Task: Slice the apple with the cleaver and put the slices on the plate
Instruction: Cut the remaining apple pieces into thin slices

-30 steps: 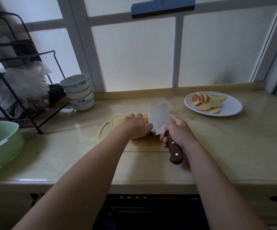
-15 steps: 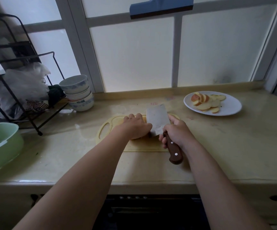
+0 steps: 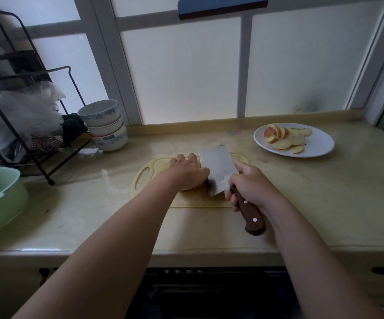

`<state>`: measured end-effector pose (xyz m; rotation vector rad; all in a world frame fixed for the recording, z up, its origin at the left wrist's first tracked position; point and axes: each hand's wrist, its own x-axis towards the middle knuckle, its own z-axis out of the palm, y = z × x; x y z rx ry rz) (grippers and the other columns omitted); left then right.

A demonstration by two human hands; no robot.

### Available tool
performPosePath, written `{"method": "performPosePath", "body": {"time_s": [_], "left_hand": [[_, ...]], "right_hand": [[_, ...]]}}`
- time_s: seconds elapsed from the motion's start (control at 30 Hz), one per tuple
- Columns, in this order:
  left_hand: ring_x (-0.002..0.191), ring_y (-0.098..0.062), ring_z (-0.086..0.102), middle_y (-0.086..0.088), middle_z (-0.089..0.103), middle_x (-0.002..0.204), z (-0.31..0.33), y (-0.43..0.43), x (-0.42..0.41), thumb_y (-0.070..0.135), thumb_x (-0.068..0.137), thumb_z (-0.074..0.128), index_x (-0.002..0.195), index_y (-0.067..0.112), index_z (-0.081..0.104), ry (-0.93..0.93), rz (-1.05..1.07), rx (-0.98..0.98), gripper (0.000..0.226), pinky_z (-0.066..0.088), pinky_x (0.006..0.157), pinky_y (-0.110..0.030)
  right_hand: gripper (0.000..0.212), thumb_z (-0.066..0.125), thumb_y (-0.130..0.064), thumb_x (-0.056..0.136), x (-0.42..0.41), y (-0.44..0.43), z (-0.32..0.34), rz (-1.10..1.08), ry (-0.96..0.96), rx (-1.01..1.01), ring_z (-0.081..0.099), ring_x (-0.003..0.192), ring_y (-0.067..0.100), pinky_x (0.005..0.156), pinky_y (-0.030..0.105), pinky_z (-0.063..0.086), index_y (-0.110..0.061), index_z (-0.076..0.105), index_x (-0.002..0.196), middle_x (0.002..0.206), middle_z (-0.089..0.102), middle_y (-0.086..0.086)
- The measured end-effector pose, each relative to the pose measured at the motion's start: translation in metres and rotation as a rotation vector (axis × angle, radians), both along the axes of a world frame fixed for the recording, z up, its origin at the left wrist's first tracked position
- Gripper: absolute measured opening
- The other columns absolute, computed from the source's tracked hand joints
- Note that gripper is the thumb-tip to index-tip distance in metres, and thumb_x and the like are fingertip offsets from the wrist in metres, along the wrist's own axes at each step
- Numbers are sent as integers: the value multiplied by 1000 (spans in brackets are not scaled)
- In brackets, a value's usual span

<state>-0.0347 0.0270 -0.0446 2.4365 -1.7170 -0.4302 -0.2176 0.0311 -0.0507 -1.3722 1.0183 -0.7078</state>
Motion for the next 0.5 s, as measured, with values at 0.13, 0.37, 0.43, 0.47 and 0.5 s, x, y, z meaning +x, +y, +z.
{"method": "performPosePath", "body": {"time_s": [0.13,0.37,0.43,0.47,0.5], "left_hand": [[133,-40,30,-22,33,143,-1,-1,0,47,94,39,136,14,35,-4,-6,-1,54,32,102,-49],[132,-39,30,-21,34,141,-1,-1,0,47,94,39,138,12,35,-12,-11,-2,56,33,100,-47],[130,-39,31,-21,35,139,-2,-3,1,47,94,39,138,12,35,-14,-11,-2,56,33,100,-48],[129,-39,32,-22,36,138,-2,-3,2,47,94,38,137,12,35,-18,-14,-4,56,33,100,-48],[127,-39,32,-22,36,136,-3,-3,2,47,93,38,135,11,35,-23,-18,-7,56,34,99,-47]], "right_hand": [[72,36,6,94,0,1,0,5,9,-6,50,43,16,44,29,50,-38,51,148,66,59,16],[65,34,6,93,8,-5,2,0,4,7,48,43,17,43,29,49,-32,57,141,63,56,13],[66,34,6,94,11,-7,1,4,7,15,48,42,17,43,29,49,-34,56,141,63,55,13],[67,34,6,94,12,-7,0,6,8,18,48,42,16,43,29,49,-34,56,143,63,55,13],[68,34,6,94,13,-9,0,6,8,22,48,42,16,43,28,49,-34,55,145,63,55,13]]}}
